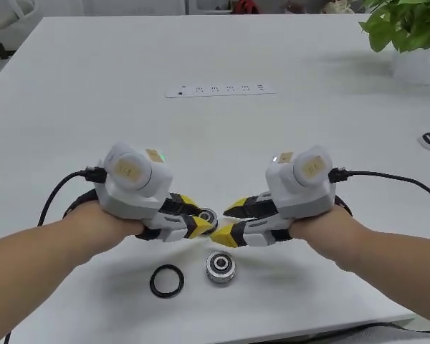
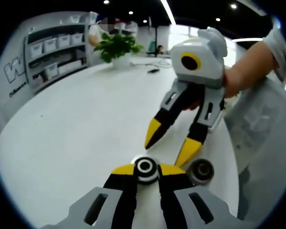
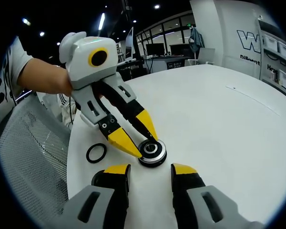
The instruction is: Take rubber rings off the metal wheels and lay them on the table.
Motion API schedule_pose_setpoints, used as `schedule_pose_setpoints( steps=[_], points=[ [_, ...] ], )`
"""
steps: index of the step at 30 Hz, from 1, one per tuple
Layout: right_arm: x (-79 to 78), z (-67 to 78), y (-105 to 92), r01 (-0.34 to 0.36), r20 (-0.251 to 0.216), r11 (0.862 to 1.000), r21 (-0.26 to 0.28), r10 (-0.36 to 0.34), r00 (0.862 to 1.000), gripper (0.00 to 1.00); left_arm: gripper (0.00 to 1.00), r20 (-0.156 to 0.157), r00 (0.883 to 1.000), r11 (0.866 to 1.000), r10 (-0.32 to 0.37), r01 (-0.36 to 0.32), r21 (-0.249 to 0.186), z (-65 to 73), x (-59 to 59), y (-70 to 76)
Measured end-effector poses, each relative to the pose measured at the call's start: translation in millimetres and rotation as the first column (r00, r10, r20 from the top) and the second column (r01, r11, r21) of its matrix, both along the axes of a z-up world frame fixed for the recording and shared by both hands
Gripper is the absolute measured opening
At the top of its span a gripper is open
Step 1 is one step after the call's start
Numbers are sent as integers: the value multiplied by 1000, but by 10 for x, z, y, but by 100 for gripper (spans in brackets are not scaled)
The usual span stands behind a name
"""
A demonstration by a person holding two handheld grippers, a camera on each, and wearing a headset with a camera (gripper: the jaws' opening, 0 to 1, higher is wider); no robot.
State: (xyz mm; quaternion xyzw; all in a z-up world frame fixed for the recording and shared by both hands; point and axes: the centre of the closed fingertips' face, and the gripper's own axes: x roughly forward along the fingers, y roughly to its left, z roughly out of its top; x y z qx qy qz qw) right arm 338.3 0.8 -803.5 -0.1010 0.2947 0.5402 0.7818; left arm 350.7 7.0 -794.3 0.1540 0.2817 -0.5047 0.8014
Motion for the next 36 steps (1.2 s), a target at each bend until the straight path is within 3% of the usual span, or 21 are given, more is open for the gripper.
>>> schedule_pose_setpoints(
  steps=[15,36],
  points=[
    [16,-6,-8,16,-10,1000,10,-15,1000,30,14,37,999,1000,7,-8,18,12,-11,-9],
    [46,-30,37,28,-22,999,22,-28,999,26,14,38,999,1000,15,-15,12,12,-12,-5]
  ],
)
